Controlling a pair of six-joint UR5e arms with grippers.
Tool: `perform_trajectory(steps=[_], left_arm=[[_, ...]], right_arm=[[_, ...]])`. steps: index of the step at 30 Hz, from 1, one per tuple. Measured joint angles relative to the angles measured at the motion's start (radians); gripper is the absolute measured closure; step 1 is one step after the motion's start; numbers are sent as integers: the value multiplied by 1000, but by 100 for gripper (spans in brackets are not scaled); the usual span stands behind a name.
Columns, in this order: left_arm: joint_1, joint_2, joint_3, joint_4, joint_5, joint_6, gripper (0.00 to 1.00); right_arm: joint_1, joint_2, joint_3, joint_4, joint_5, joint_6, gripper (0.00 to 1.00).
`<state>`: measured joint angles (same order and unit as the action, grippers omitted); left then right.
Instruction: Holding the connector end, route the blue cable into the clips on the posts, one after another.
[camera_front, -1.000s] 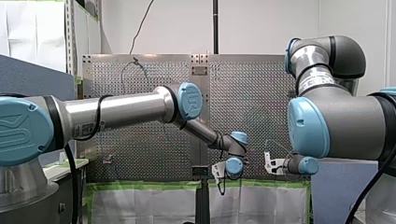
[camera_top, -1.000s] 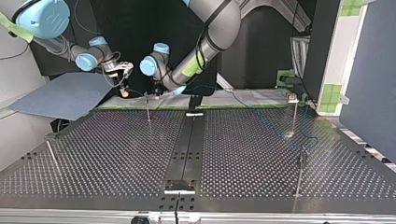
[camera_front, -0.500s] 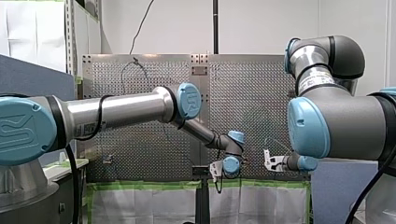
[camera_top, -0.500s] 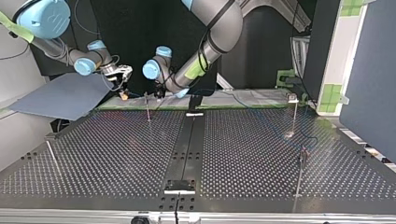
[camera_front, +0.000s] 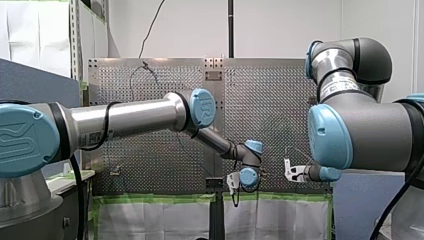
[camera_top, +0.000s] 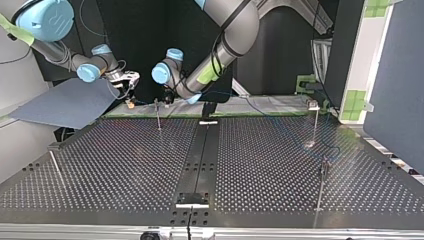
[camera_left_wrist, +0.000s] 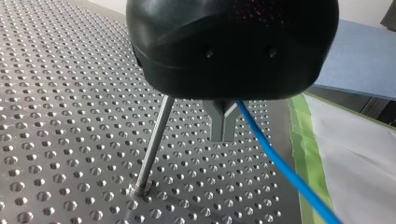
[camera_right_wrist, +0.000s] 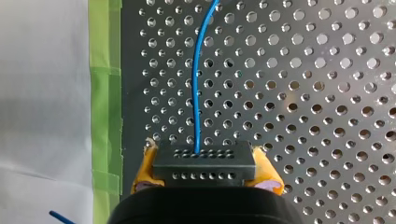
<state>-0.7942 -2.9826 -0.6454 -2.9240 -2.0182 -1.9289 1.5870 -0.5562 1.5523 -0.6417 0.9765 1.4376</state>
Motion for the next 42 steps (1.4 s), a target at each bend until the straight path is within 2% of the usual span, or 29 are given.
perform_trajectory(steps=[10, 19, 25, 31, 35, 39, 42], left_arm=[[3, 0, 0, -1, 1, 2, 100], [-8, 0, -8, -23, -23, -5, 100], [-3, 0, -62, -22, -24, -26, 100], [-15, 5, -99, -21, -24, -27, 100], [-24, 31, -128, -11, -26, -28, 100], [-24, 66, -163, 19, -29, -38, 100], [-23, 98, -196, 44, -30, -41, 100]], right_arm=[[-4, 0, -6, 0, 1, 16, 100], [-5, 1, 4, 3, 20, 8, 100], [-5, 1, 24, 5, 20, -18, 100], [-13, -2, 55, 14, -3, -70, 100], [-24, -26, 94, 11, -27, -108, 100], [-35, -61, 132, 3, -28, -115, 100], [-45, -83, 156, 0, -7, -111, 100]])
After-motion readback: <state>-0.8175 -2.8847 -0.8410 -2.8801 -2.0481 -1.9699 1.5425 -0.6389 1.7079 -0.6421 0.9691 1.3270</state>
